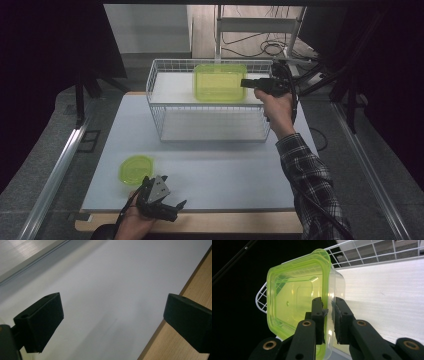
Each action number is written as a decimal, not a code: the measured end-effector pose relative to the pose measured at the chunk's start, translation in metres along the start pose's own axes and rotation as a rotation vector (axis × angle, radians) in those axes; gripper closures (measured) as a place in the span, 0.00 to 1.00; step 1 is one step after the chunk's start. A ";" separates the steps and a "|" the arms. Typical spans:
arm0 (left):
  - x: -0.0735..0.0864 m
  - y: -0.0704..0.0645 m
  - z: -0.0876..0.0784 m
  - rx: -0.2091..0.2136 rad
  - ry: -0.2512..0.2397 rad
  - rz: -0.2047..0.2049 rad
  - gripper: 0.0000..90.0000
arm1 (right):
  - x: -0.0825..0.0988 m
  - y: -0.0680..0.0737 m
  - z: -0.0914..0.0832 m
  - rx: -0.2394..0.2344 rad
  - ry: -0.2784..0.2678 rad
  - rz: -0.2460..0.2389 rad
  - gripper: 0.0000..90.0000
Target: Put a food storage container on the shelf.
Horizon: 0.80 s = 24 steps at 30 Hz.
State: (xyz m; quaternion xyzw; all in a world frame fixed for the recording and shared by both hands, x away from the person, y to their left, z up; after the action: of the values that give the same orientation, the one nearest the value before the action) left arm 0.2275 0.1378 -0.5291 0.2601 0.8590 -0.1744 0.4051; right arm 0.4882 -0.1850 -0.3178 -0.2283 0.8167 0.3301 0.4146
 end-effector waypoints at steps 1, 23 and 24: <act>0.000 0.000 0.000 0.000 0.000 0.000 0.03 | 0.000 0.000 0.000 0.006 0.003 -0.008 0.87; 0.001 -0.003 0.003 0.001 0.021 0.020 0.03 | -0.010 -0.001 0.014 0.134 0.033 -0.115 0.79; 0.001 -0.003 0.003 0.001 0.024 0.023 0.03 | -0.010 -0.001 0.015 0.140 0.033 -0.119 0.78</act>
State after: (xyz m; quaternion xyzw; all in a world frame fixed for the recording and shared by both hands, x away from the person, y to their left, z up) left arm 0.2269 0.1346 -0.5317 0.2719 0.8607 -0.1669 0.3966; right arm 0.5020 -0.1735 -0.3162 -0.2521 0.8296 0.2433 0.4347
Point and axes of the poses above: each handheld gripper's, and its own axes: z roughly forward along the jaws, x roughly out of its underside, y roughly to its left, the point moved 1 cm from there along z, roughly forward along the jaws, and after that the axes turned 14 degrees about -z, right-handed, at the moved point
